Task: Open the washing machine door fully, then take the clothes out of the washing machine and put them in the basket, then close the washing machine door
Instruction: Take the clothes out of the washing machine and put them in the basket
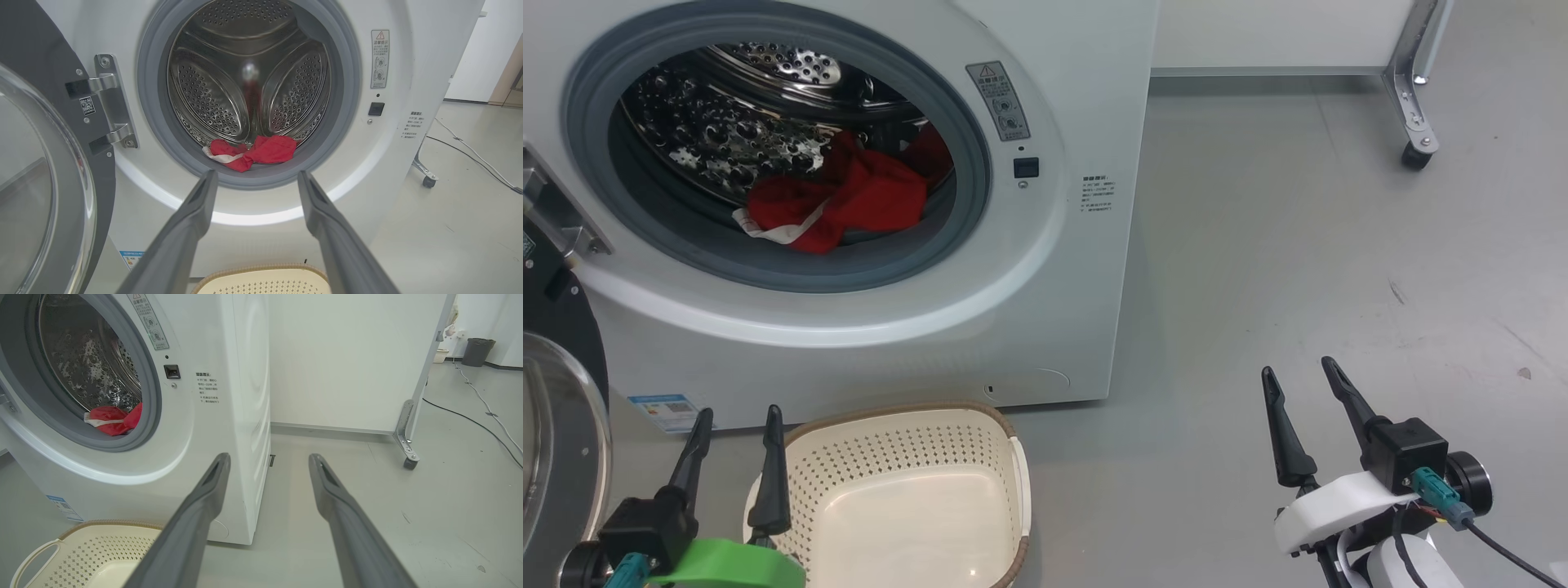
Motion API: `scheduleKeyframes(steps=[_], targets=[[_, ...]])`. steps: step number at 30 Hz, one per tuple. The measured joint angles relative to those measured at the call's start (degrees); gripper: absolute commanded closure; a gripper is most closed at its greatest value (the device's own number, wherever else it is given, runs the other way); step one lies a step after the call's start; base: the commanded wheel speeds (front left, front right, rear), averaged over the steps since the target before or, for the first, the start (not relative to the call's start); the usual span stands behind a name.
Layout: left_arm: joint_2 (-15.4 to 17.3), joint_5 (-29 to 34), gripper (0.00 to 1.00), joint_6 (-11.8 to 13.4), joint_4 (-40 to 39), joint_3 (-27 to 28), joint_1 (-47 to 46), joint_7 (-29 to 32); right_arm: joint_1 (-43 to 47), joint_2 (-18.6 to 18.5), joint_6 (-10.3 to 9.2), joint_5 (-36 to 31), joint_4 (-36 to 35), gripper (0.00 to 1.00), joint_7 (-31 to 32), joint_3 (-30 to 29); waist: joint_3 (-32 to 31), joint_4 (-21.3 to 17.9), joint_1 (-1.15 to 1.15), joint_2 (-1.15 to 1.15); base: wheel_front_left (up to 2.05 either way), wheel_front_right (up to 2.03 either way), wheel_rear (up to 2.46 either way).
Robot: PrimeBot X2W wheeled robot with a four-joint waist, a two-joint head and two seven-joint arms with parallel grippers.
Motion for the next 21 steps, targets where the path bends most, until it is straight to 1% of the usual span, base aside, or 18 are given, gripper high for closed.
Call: scheduleKeyframes(steps=[9,21], targets=[[0.0,-0.78,0.0,0.0,-0.41,-1.07,0.29,0.01,0.02,0.0,0.0,0.0,-0.01,0.0,0.0,0.14,0.09,0.07,0.0,0.0,0.36,-0.36,0.0],[0.0,-1.03,0.0,-0.02,-0.43,-1.31,0.52,0.0,0.04,0.0,-0.02,0.03,-0.02,0.0,0.0,0.37,0.61,0.05,0.0,0.0,0.04,-0.04,0.0]])
